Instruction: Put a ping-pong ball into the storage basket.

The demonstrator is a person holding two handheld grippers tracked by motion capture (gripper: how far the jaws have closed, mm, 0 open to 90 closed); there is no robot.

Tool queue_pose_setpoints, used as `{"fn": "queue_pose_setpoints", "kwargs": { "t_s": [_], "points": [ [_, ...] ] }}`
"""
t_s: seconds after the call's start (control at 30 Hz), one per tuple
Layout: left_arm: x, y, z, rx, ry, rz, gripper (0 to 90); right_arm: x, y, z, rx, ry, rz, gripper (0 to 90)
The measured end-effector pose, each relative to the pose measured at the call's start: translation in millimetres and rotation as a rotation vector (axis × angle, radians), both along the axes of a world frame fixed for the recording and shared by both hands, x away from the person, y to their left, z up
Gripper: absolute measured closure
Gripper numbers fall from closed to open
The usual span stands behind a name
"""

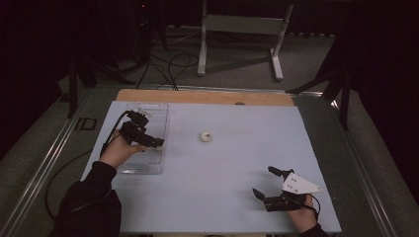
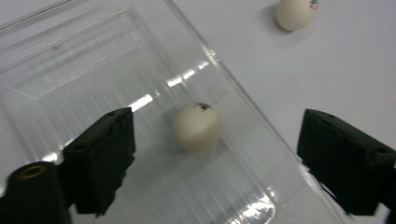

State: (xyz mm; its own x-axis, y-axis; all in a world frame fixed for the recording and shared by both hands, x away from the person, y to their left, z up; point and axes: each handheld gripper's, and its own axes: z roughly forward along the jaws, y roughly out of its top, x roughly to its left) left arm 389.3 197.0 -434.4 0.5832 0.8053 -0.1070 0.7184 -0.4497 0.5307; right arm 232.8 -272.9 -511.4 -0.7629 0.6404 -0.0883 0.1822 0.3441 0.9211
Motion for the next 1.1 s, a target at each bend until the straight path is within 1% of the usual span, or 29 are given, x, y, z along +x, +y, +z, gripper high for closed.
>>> {"fn": "queue_pose_setpoints", "kwargs": {
  "t_s": [0.03,0.1,0.13,0.17,0.2,0.33,0.37,0.4,0.43,0.5,0.53,0.57,0.63,0.67,0.77,0.8,0.87,1.0,1.1],
  "points": [
    [-0.1,-0.2,0.7,-0.007,0.000,-0.012,8.9,-0.1,0.1,0.0,0.000,-0.001,0.001,8.6],
    [-0.9,-1.9,2.6,-0.013,-0.006,-0.010,5.2,-0.1,0.0,0.1,-0.001,-0.003,0.002,8.6],
    [-1.3,-2.0,3.5,-0.024,-0.004,-0.026,5.1,-0.1,-0.1,0.1,0.000,-0.001,0.001,8.6],
    [-1.3,-1.9,4.6,-0.042,-0.004,-0.026,1.4,0.0,-0.1,0.0,0.000,-0.001,0.000,8.6],
    [-1.9,-2.3,6.1,-0.049,-0.011,-0.027,0.4,0.0,-0.1,0.0,0.000,0.000,0.000,8.6],
    [-3.0,-5.8,10.1,-0.045,-0.022,-0.030,0.4,0.0,0.0,0.0,-0.001,-0.001,0.002,8.6],
    [-3.3,-6.8,11.2,-0.052,-0.023,-0.028,0.4,0.0,0.1,-0.1,-0.002,0.000,0.002,8.6],
    [-3.8,-7.9,12.2,-0.051,-0.021,-0.036,0.4,-0.1,0.1,-0.1,-0.002,0.000,0.002,8.6],
    [-4.3,-9.2,13.1,-0.045,-0.028,-0.033,0.4,-0.1,0.0,0.0,-0.001,0.001,0.002,8.6],
    [-5.0,-11.4,15.2,-0.049,-0.030,-0.039,0.4,-0.1,0.1,0.0,-0.002,0.000,0.002,8.6],
    [-5.4,-12.5,16.6,-0.050,-0.034,-0.035,0.4,-0.1,0.2,0.0,-0.001,0.002,0.003,8.6],
    [-5.8,-13.9,17.6,-0.057,-0.034,-0.043,0.4,-0.1,0.4,-0.1,-0.002,0.002,0.004,8.6],
    [-6.3,-16.4,19.9,-0.052,-0.039,-0.043,0.4,-0.2,0.6,-0.1,-0.001,0.004,0.005,8.6],
    [-6.5,-17.6,20.9,-0.056,-0.035,-0.055,0.4,-0.2,0.8,-0.1,-0.001,0.004,0.005,8.6],
    [-6.8,-21.3,23.0,-0.066,-0.035,-0.062,0.4,-0.2,0.9,-0.2,-0.004,0.006,0.004,8.6],
    [-6.9,-22.3,23.7,-0.062,-0.038,-0.056,0.4,-0.2,1.0,-0.2,-0.004,0.007,0.005,8.6],
    [-7.0,-24.0,24.5,-0.072,-0.036,-0.061,0.4,-0.3,1.1,-0.2,-0.003,0.007,0.005,8.6],
    [-7.5,-27.3,26.0,-0.068,-0.042,-0.060,0.3,-0.3,1.0,-0.2,-0.003,0.008,0.007,8.6],
    [-7.4,-28.8,26.8,-0.072,-0.033,-0.067,0.4,-0.1,1.0,-0.2,-0.003,0.008,0.006,8.6]
  ]
}}
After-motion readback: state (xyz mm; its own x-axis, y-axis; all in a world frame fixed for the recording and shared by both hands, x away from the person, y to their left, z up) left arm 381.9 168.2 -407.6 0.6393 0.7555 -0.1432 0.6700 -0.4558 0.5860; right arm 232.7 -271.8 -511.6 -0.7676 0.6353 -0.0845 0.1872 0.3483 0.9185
